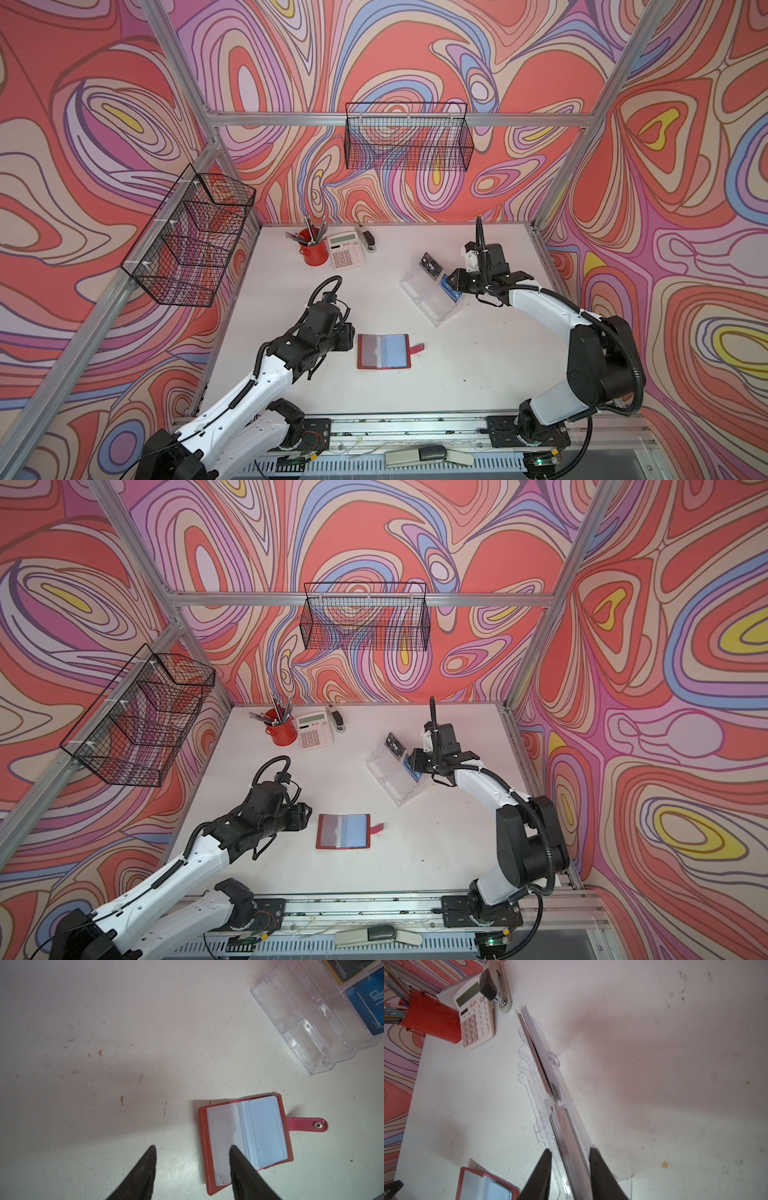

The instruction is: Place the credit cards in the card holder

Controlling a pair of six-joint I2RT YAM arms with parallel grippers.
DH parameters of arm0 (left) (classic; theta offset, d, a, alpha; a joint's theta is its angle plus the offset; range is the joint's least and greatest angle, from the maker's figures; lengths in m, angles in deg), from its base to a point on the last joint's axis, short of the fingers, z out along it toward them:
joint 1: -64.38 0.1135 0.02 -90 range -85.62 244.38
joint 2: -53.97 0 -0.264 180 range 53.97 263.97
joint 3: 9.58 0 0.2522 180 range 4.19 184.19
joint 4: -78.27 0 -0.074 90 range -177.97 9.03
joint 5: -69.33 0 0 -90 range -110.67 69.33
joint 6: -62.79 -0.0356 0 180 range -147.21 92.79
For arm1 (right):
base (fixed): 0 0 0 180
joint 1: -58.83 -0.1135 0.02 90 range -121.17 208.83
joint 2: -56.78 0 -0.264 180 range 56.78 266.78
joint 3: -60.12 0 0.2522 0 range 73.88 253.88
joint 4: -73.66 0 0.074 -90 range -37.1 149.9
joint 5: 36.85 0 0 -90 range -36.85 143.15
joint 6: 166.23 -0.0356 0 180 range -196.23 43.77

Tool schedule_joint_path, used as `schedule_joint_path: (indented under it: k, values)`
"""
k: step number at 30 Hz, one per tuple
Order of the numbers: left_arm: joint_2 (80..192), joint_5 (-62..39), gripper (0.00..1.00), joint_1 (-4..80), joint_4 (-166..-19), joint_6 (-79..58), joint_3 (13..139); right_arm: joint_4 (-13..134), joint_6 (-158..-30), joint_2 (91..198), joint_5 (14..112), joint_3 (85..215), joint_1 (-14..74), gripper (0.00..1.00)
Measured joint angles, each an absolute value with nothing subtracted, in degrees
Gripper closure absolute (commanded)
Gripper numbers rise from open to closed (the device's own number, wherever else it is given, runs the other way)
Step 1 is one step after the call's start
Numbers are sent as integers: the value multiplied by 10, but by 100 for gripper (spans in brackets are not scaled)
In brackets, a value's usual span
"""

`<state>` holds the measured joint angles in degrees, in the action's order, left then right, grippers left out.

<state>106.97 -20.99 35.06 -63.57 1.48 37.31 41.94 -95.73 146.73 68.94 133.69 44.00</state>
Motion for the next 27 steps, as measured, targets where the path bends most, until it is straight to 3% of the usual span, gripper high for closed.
schedule_joint_path:
  k: [27]
  values:
    - [1070,-211,42,351,-636,15,373,365,-921,1518,604,1395,391,66]
